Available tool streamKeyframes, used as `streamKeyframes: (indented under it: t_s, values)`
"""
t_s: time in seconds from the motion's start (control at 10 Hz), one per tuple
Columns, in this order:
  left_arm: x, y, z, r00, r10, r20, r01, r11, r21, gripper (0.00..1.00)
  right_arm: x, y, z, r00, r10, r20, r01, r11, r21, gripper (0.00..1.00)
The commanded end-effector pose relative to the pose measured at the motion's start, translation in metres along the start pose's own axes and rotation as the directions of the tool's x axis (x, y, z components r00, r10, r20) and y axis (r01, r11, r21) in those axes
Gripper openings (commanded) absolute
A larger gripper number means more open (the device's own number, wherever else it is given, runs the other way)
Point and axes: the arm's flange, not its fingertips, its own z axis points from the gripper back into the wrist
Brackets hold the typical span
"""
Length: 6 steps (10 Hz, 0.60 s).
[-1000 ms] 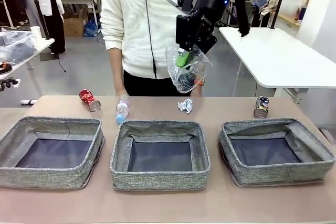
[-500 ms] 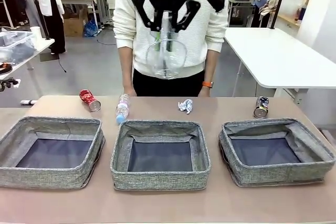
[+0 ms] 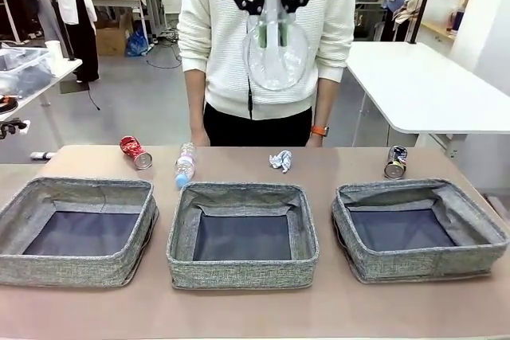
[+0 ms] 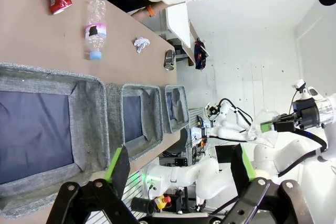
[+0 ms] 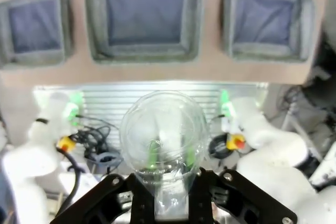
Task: Sort the waste into the appropriate baskets.
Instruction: Pick up the waste item pointed out by the person.
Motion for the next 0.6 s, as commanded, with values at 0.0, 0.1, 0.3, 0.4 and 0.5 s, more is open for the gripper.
streamKeyframes:
  t_s: [0.0, 0.1, 0.3, 0.4, 0.5]
  values:
    - [0.001, -0.002, 0.000, 1.000, -0.015, 0.006, 0.015, 1.000, -0.019, 1.00, 0.008, 0.017, 0.036, 0.999, -0.034, 0.033, 0.035, 0.999, -0.037, 0.21]
    - [0.001, -0.002, 0.000, 1.000, -0.015, 0.006, 0.015, 1.000, -0.019, 1.00, 0.007, 0.016, 0.042, 0.999, -0.039, 0.038, 0.040, 0.999, -0.030, 0.21]
    - [0.001, -0.002, 0.000, 1.000, -0.015, 0.006, 0.015, 1.000, -0.019, 1.00, 0.008, 0.014, 0.049, 0.996, -0.070, 0.049, 0.071, 0.997, -0.022, 0.21]
    - [0.001, -0.002, 0.000, 1.000, -0.015, 0.006, 0.015, 1.000, -0.019, 1.00, 0.010, 0.018, 0.047, 0.998, -0.049, 0.032, 0.050, 0.999, -0.016, 0.21]
    - [0.001, -0.002, 0.000, 1.000, -0.015, 0.006, 0.015, 1.000, -0.019, 1.00, 0.011, 0.021, 0.042, 0.999, -0.037, 0.018, 0.038, 0.999, -0.012, 0.21]
